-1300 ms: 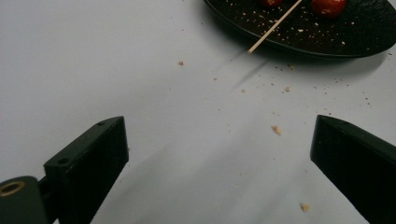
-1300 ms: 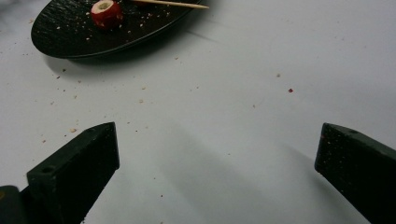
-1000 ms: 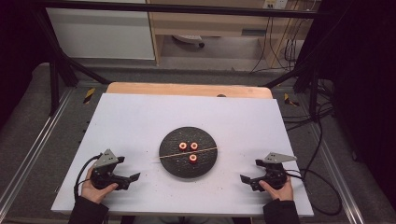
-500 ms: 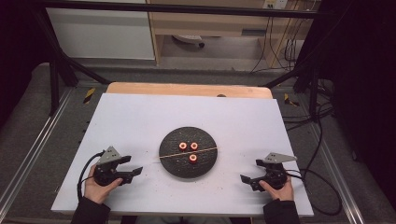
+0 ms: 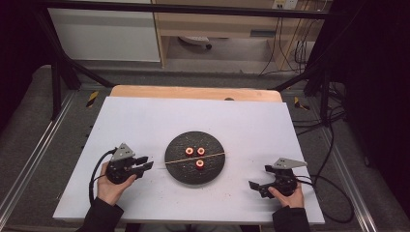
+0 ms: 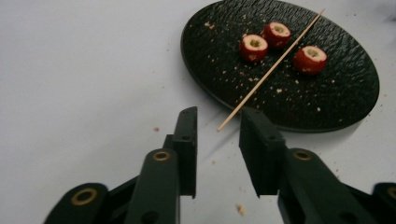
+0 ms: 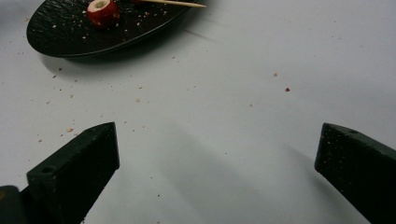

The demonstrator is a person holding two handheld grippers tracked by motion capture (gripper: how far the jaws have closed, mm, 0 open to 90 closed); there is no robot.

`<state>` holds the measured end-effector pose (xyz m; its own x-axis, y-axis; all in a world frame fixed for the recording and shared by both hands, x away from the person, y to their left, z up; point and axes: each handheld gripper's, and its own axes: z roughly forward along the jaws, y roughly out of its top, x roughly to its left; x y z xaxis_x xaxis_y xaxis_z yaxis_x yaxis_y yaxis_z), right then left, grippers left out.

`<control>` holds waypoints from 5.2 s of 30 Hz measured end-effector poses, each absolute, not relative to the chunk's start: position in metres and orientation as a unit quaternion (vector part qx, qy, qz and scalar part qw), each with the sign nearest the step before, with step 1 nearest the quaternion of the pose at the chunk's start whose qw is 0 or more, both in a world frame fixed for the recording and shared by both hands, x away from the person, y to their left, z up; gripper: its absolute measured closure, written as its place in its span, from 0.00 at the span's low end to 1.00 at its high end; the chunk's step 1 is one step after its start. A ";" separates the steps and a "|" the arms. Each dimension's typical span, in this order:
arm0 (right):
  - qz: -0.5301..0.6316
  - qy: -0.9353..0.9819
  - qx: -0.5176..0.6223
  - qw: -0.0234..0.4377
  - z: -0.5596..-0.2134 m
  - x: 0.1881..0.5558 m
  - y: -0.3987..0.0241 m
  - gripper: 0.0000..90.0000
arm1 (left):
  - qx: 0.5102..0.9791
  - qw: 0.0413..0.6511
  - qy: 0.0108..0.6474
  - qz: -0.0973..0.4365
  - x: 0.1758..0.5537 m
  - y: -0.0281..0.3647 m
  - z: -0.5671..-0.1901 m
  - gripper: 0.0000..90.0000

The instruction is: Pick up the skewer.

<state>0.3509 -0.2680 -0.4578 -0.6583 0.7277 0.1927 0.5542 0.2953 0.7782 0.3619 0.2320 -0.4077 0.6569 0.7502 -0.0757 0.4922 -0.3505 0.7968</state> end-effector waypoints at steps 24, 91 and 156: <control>0.438 0.799 0.400 0.100 -0.459 0.351 -0.268 0.01 | 0.826 0.396 0.380 0.128 0.402 0.172 -0.422 1.00; 0.439 0.799 0.399 0.094 -0.458 0.351 -0.268 0.01 | 0.934 0.236 0.261 0.066 0.413 0.117 -0.409 0.75; 0.428 0.792 0.423 0.104 -0.450 0.356 -0.253 0.01 | 0.821 0.417 0.359 0.154 0.345 0.210 -0.413 0.98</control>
